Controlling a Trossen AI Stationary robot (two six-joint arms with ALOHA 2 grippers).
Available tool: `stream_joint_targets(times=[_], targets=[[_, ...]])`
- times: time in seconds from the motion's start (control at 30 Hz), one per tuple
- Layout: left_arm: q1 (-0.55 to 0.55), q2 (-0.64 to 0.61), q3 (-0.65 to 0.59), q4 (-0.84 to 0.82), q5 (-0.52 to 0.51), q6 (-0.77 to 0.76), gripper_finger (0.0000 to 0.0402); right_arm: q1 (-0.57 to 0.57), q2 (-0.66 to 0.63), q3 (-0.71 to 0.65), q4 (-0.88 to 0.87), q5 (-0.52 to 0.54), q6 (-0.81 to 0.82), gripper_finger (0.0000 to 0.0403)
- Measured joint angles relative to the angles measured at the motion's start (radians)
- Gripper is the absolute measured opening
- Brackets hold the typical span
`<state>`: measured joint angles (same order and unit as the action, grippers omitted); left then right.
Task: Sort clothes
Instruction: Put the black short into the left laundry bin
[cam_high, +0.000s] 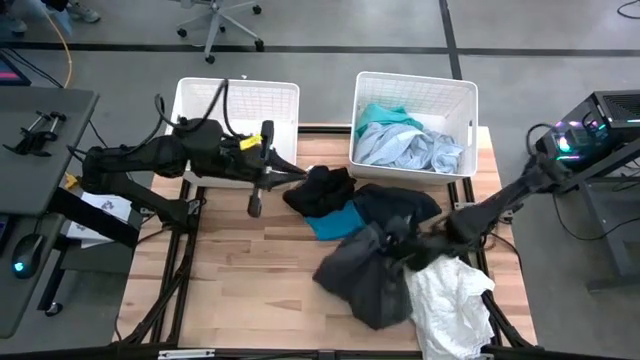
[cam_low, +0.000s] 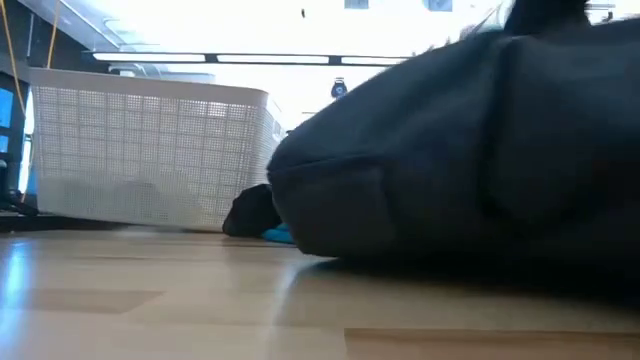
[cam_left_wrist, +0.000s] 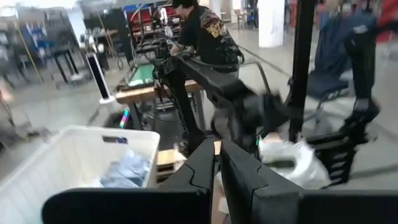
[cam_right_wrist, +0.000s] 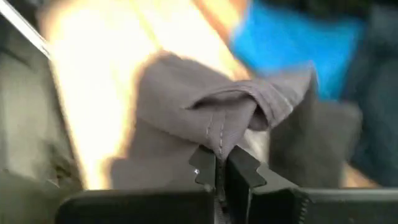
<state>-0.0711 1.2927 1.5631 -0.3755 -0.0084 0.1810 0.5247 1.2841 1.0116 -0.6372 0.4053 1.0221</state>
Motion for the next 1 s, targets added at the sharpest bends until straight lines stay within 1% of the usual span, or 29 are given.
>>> stream_joint_targets(times=[0.07, 0.17, 0.33, 0.53, 0.63, 0.73, 0.8, 0.83, 0.93, 1.0], targets=[[0.017, 0.019, 0.0, -0.01, 0.01, 0.036, 0.0027, -0.015, -0.071, 0.003, 0.025, 0.071, -0.035, 0.0001], [0.046, 0.07, -0.001, -0.039, 0.07, 0.026, 0.0059, -0.04, -0.129, 0.006, 0.074, 0.113, -0.088, 0.0001], [0.06, 0.192, -0.002, -0.082, 0.162, -0.037, 0.0134, -0.088, -0.153, 0.005, 0.152, 0.129, -0.179, 0.0], [0.061, 0.392, -0.002, -0.245, 0.174, -0.039, 0.022, -0.121, -0.149, 0.005, 0.147, 0.096, -0.192, 0.0], [0.057, 0.493, -0.002, -0.349, 0.226, -0.053, 0.0248, -0.122, -0.149, 0.005, 0.145, 0.091, -0.185, 0.0], [0.042, 0.574, -0.027, -0.409, 0.241, -0.079, 0.0258, -0.122, -0.149, 0.005, 0.142, 0.09, -0.16, 0.0], [0.031, 0.609, -0.078, -0.381, 0.241, -0.084, 0.0259, -0.12, -0.149, 0.005, 0.14, 0.09, -0.141, 0.0], [0.025, 0.624, -0.108, -0.332, 0.242, -0.097, 0.0259, -0.119, -0.149, 0.006, 0.141, 0.09, -0.14, 0.0], [0.008, 0.666, -0.189, -0.138, 0.243, -0.171, 0.0258, -0.118, -0.15, 0.007, 0.141, 0.082, -0.156, 0.0], [-0.005, 0.684, -0.22, 0.029, 0.241, -0.209, 0.0258, -0.118, -0.15, 0.007, 0.139, 0.081, -0.183, 0.0]])
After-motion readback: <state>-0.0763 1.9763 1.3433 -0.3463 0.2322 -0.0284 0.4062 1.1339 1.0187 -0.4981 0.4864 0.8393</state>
